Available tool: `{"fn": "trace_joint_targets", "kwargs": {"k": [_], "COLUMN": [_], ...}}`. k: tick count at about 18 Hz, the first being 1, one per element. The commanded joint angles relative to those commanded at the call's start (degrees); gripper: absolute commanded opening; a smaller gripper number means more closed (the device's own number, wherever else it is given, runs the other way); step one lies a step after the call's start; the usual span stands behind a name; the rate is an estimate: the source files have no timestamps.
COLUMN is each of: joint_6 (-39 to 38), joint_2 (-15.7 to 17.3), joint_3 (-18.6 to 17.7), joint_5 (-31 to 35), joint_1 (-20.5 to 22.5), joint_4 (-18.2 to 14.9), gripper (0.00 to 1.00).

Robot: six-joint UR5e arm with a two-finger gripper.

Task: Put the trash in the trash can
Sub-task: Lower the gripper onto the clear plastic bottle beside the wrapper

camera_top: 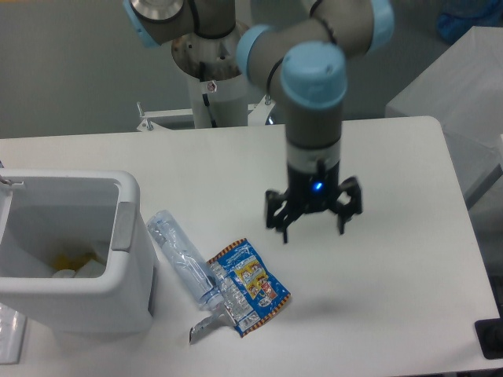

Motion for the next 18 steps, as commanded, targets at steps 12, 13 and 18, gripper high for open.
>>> {"fn": "trace_joint_targets", "kwargs": {"k": [12,13,18], "joint_6": [-15.13,-16.09,-19.61], "joint_2": [-10.91,-11.0,-12.23], "joint_3": [4.31,4.31,3.61], "joint_5": [0.79,0.79,1.14], "joint_1": [-7.38,-7.56,-8.35], "joint_4": [0.97,0.97,1.23], "gripper": [1.0,1.0,1.0]}}
